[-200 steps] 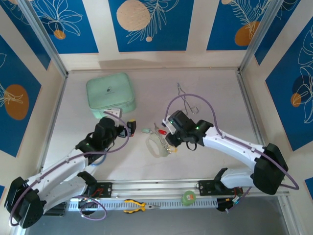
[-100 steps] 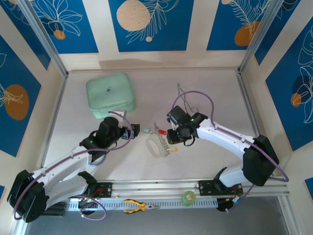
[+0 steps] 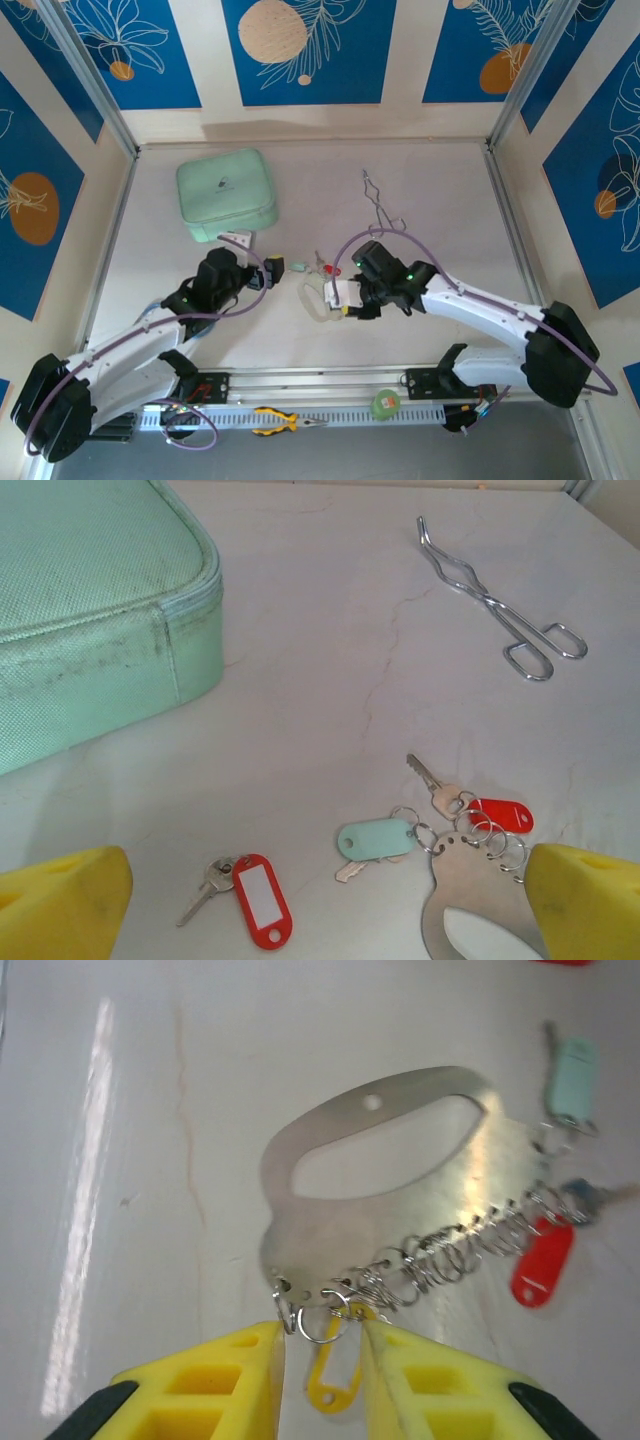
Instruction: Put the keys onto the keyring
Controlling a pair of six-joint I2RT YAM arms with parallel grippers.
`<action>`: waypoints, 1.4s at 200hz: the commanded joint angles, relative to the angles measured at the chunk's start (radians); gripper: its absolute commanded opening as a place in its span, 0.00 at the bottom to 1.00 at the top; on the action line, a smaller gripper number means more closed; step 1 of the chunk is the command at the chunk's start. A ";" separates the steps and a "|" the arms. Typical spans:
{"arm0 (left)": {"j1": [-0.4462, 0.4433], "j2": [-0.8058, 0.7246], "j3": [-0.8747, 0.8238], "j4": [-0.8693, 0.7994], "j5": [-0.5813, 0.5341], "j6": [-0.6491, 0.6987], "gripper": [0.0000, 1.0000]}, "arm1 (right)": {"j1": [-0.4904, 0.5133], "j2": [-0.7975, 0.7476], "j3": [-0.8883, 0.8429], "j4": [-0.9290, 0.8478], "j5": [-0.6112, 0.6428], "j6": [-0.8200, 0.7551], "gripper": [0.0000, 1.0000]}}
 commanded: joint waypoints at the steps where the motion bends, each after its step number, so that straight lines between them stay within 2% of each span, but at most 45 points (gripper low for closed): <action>1: 0.011 -0.018 -0.021 0.077 -0.015 0.023 1.00 | 0.024 0.042 -0.009 -0.009 0.000 -0.219 0.29; 68: 0.009 -0.030 -0.024 0.087 -0.021 0.043 1.00 | 0.043 0.184 0.021 -0.013 0.021 -0.252 0.30; 107: 0.009 -0.030 -0.024 0.083 -0.026 0.045 1.00 | 0.048 0.226 0.011 0.036 0.087 -0.276 0.32; 141: 0.010 -0.029 -0.019 0.080 -0.026 0.049 1.00 | 0.047 0.241 0.013 0.048 0.094 -0.277 0.31; 247: 0.010 -0.035 -0.016 0.073 -0.028 0.062 1.00 | 0.046 0.260 0.024 0.057 0.129 -0.281 0.00; 280: 0.010 -0.057 -0.006 0.050 -0.031 0.085 0.99 | 0.038 0.215 0.013 0.073 0.081 -0.239 0.00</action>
